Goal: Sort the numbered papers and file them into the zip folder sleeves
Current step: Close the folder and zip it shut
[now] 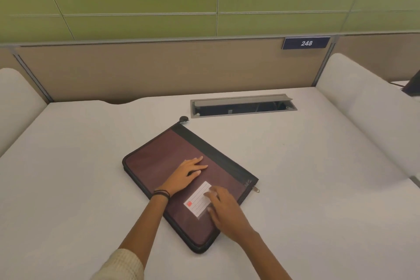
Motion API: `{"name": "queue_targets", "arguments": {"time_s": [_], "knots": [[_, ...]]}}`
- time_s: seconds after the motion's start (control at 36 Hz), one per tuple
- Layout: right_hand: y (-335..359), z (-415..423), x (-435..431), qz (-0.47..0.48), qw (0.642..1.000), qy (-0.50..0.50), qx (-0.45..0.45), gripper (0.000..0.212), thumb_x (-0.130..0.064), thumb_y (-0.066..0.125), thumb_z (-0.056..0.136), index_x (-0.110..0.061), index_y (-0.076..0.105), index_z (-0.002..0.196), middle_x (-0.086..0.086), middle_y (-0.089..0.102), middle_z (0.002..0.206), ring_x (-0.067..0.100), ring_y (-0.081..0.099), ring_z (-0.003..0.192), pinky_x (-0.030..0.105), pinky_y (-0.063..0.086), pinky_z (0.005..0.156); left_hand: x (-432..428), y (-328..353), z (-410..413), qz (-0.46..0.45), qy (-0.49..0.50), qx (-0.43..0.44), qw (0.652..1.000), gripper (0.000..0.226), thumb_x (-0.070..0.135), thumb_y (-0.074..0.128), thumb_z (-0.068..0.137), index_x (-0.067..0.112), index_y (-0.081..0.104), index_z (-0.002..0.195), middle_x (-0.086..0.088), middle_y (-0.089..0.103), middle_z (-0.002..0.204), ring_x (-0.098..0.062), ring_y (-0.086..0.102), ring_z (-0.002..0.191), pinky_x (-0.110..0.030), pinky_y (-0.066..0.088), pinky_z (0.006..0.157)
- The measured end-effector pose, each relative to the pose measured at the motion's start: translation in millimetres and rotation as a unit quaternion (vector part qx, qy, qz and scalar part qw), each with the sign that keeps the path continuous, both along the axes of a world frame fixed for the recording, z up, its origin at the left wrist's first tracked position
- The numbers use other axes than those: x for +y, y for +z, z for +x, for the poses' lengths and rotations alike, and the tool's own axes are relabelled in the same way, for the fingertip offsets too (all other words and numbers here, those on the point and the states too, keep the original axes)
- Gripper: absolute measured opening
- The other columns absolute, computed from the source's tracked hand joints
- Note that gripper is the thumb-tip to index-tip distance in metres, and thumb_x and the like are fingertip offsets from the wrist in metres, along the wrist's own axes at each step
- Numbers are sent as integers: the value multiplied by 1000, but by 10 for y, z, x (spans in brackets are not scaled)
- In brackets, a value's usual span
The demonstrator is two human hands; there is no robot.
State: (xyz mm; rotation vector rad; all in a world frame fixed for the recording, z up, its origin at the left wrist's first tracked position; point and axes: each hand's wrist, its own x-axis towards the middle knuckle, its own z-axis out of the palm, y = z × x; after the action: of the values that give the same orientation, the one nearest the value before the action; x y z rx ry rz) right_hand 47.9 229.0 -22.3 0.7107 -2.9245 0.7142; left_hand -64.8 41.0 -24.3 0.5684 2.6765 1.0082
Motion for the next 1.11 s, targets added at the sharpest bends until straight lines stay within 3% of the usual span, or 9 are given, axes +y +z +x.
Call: {"name": "queue_targets", "arguments": {"time_s": [0.14, 0.22, 0.28, 0.33, 0.47, 0.61, 0.86, 1.11], "knots": [[50, 11, -231, 6, 998, 61, -25, 50, -36, 44, 95, -21, 30, 141, 6, 34, 145, 23, 31, 133, 33, 24, 110, 130, 81, -382, -81, -63, -8, 995, 49, 25, 48, 98, 26, 32, 145, 1, 12, 158, -19, 7, 146, -43, -2, 116], [-10, 24, -354, 50, 994, 93, -39, 63, -51, 44, 91, -21, 24, 143, 8, 24, 151, 28, 19, 139, 43, 4, 115, 165, 137, -555, -103, -74, -15, 992, 54, 30, 49, 97, 26, 28, 147, 0, 9, 159, -21, 3, 146, -49, -2, 117], [-85, 31, -432, 83, 990, 111, -39, 71, -58, 41, 88, -22, 20, 145, 9, 15, 155, 29, 8, 144, 53, -12, 109, 178, 165, -672, -115, -76, -23, 990, 55, 32, 51, 96, 26, 29, 147, -1, 10, 159, -22, 3, 146, -53, 1, 117], [-140, 18, -470, 98, 988, 118, -31, 76, -62, 38, 84, -22, 19, 146, 8, 13, 156, 30, 6, 145, 58, -19, 102, 193, 180, -780, -128, -76, -31, 988, 58, 35, 53, 94, 27, 29, 147, -1, 11, 159, -22, 3, 146, -55, 3, 116], [-123, -31, -502, 128, 982, 128, -59, 86, -59, 51, 83, -22, 10, 149, 5, 1, 158, 27, -8, 145, 59, -23, 102, 231, 181, -934, -160, -69, -33, 984, 70, 44, 59, 89, 26, 26, 148, -1, 13, 158, -21, 4, 146, -56, 0, 115], [-64, -60, -458, 144, 976, 148, -63, 86, -51, 56, 84, -17, 12, 150, 8, 2, 157, 29, -6, 144, 58, -23, 100, 242, 189, -957, -170, -53, -23, 984, 73, 46, 59, 88, 24, 26, 149, -1, 18, 157, -21, 8, 146, -56, 2, 114], [24, -78, -171, 72, 974, 183, -115, 63, -35, 59, 86, -23, 35, 143, 3, 12, 157, 20, 2, 145, 47, -24, 104, 301, 228, -893, -213, -9, 7, 977, 71, 51, 56, 88, 20, 30, 147, -3, 25, 154, -23, 20, 142, -57, 15, 114], [110, -94, 235, 49, 965, 179, -187, 53, -26, 58, 89, -35, 41, 139, -8, 14, 157, 9, 5, 144, 38, -17, 110, 236, 220, -794, -278, 68, 9, 958, 71, 60, 49, 88, 21, 32, 144, -3, 32, 149, -27, 27, 137, -53, 29, 108]]}}
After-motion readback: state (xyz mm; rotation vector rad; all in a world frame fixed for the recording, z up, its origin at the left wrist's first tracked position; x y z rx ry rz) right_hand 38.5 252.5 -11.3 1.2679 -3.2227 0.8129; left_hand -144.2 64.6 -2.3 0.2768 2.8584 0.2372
